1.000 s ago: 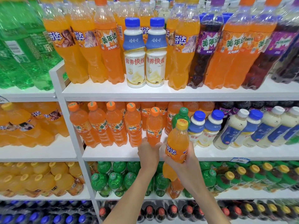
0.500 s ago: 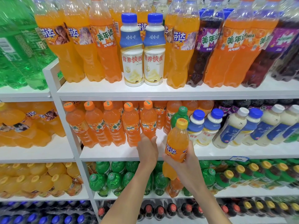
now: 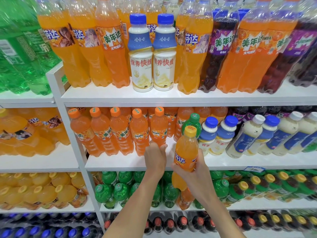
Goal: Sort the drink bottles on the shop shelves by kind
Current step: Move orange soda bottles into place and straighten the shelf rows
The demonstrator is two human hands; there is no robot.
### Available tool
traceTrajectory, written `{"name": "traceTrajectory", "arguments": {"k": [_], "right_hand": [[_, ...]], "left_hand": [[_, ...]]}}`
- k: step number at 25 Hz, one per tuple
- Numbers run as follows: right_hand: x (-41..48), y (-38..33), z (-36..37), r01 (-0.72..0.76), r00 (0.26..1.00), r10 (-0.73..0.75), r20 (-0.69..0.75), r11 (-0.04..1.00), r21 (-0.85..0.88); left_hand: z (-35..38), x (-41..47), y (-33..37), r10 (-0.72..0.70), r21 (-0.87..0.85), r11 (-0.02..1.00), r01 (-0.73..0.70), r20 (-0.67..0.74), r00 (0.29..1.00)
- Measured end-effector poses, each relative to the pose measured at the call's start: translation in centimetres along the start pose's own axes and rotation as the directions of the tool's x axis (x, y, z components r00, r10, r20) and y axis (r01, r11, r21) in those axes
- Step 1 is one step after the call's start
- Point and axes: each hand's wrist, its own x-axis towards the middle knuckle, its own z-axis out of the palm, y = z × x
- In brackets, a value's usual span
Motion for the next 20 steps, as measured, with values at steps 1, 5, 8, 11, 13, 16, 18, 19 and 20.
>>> {"name": "traceTrajectory", "arguments": {"k": [1,5,8,11,13,16,18,19,20], "right_hand": [[0.1,0.0,0.1,-0.002,1.0,0.002,0.001,1.0,0.006],[0.2,-0.2,0.3,0.011,1.0,-0.011,0.002,1.0,0.016],[0.4,-0.3,0.5,0.022,1.0,-0.022,0.0,0.999,0.045],[0.3,-0.6,0.5,0.026,1.0,-0.026,0.001,0.997,0.067],[0.3,-0.8,0.7,0.025,1.0,-0.026,0.004,0.997,0.077],[0.2,-1.0,1.1,0.021,1.0,-0.023,0.014,0.995,0.095],[0.1,-1.1,1.4,0.014,1.0,-0.016,0.019,0.995,0.1],[0.0,-1.1,1.5,0.011,1.0,-0.013,0.02,0.995,0.101],[-0.1,-1.2,1.7,0.01,1.0,-0.012,0.018,0.995,0.101]], "left_hand": [[-0.1,0.0,0.0,-0.009,-0.01,1.0,0.009,0.0,1.0],[-0.7,-0.2,0.1,-0.002,-0.006,1.0,0.002,-0.023,1.0],[-1.4,-0.2,0.2,0.024,0.046,0.999,-0.022,-0.04,0.999],[-1.9,0.1,-0.1,0.029,0.007,1.0,-0.029,-0.013,0.999],[-2.4,-0.1,-0.1,0.056,0.051,0.997,-0.056,-0.005,0.998],[-3.2,-0.6,0.2,0.033,0.12,0.992,-0.034,0.011,0.999],[-3.8,-1.0,0.4,0.032,0.174,0.984,-0.034,0.015,0.999],[-4.3,-1.3,0.6,0.03,0.194,0.981,-0.034,0.02,0.999],[-4.7,-1.4,0.6,0.037,0.202,0.978,-0.043,0.034,0.999]]}}
